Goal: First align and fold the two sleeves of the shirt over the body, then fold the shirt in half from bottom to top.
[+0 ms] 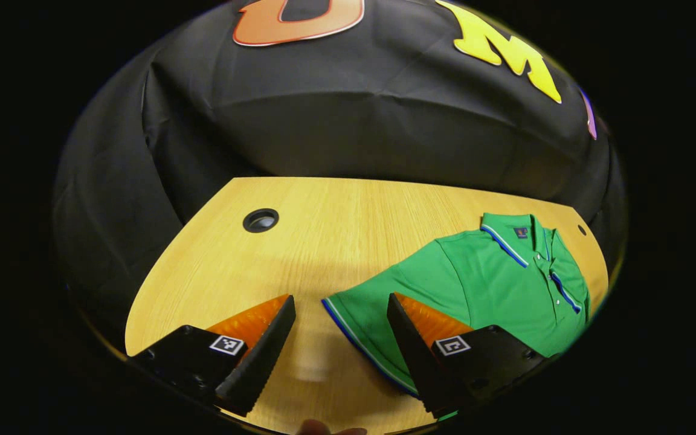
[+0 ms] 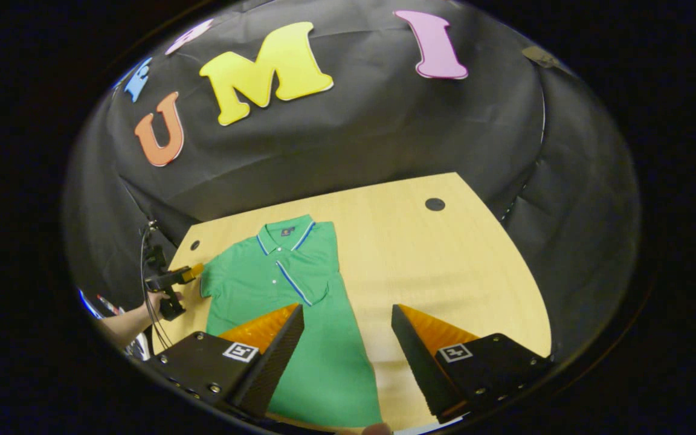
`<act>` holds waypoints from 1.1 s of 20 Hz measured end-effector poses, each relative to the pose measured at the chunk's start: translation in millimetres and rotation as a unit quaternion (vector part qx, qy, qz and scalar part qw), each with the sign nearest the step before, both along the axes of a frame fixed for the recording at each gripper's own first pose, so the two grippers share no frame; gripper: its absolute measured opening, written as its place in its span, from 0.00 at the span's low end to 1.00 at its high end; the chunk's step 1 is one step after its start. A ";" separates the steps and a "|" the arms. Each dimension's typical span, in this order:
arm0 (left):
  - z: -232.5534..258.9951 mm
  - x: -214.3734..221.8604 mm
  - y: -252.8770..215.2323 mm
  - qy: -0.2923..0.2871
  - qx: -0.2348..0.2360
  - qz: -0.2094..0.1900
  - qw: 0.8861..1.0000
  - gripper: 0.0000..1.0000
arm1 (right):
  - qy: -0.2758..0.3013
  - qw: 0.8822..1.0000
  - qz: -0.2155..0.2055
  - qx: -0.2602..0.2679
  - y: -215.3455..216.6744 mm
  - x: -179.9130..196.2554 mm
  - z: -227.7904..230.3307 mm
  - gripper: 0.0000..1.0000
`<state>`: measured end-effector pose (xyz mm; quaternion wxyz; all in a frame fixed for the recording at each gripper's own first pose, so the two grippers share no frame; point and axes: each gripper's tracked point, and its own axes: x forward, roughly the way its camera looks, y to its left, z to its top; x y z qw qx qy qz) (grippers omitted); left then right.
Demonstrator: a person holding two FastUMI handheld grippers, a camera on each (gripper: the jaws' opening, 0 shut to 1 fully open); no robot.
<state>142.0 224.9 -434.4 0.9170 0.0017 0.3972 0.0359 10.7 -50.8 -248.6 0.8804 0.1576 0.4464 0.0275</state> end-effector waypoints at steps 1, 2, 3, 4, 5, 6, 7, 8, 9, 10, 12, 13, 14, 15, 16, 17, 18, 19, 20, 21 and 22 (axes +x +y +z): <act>-4.0 2.8 0.6 0.003 0.008 -0.004 1.000 0.99 | 0.001 1.000 0.000 0.006 1.9 0.5 -1.6 0.92; -7.3 5.5 0.3 0.007 0.015 -0.004 1.000 0.99 | -0.002 1.000 0.003 0.013 4.8 2.3 -0.6 0.92; -12.6 4.0 0.8 0.013 0.022 -0.006 1.000 0.99 | -0.005 1.000 0.009 0.026 10.7 3.4 2.0 0.92; -12.0 3.5 1.3 0.012 0.025 -0.007 1.000 0.99 | -0.007 0.999 0.013 0.035 13.4 4.9 2.5 0.93; -12.2 7.1 0.4 0.009 0.025 -0.005 1.000 0.99 | -0.008 0.999 0.017 0.039 13.1 3.9 1.1 0.92; -13.2 6.1 -0.6 0.007 0.023 0.002 1.000 0.98 | -0.008 0.999 0.022 0.039 12.3 3.1 -1.5 0.95; -15.9 5.5 -1.1 0.007 0.019 0.010 1.000 0.97 | -0.011 0.999 0.025 0.037 11.9 4.3 -2.1 0.95; -15.9 4.6 -5.7 0.005 0.014 0.010 1.000 1.00 | -0.017 0.999 0.028 0.035 11.6 5.6 -1.5 0.95; -18.6 5.2 -9.7 0.007 0.019 0.005 1.000 0.94 | -0.020 0.999 0.029 0.037 12.5 5.8 -1.9 0.95; -18.4 5.5 -16.9 0.008 0.027 -0.014 1.000 0.83 | -0.022 0.998 0.029 0.042 14.7 6.1 -1.7 0.95; -19.2 9.7 -29.5 0.008 0.053 -0.050 0.997 0.57 | -0.022 0.998 0.030 0.059 20.0 6.8 -2.6 0.95; -19.7 11.9 -31.5 0.004 0.076 -0.058 0.995 0.38 | -0.022 0.997 0.033 0.065 23.1 6.9 -3.2 0.95; -19.2 13.0 -31.5 0.001 0.096 -0.066 0.993 0.19 | -0.023 0.997 0.035 0.068 23.9 7.2 -3.8 0.95; -19.2 13.6 -34.1 0.000 0.105 -0.075 0.992 0.16 | -0.025 0.997 0.035 0.068 22.1 6.4 -4.4 0.95; -17.2 15.0 -36.8 -0.002 0.100 -0.080 0.992 0.10 | -0.027 0.997 0.034 0.067 20.3 6.0 -5.2 0.95; -17.8 16.2 -40.3 0.000 0.084 -0.081 0.993 0.09 | -0.028 0.997 0.032 0.065 18.5 4.9 -6.6 0.92; -16.7 14.7 -43.1 0.001 0.067 -0.080 0.995 0.06 | -0.026 0.997 0.031 0.065 17.6 2.9 -8.3 0.95; -12.7 14.5 -43.7 -0.002 0.057 -0.078 0.995 0.06 | -0.023 0.997 0.032 0.060 16.7 0.3 -12.2 0.95; -7.0 16.2 -41.4 -0.007 0.061 -0.078 0.995 0.05 | -0.023 0.998 0.031 0.054 14.3 -1.0 -13.8 0.95; -2.0 17.7 -42.1 -0.013 0.062 -0.082 0.995 0.05 | -0.023 0.998 0.030 0.047 12.6 -3.8 -14.2 0.95; 5.2 19.2 -46.7 -0.018 0.061 -0.089 0.994 0.04 | -0.024 0.998 0.028 0.041 11.2 -4.0 -15.1 0.95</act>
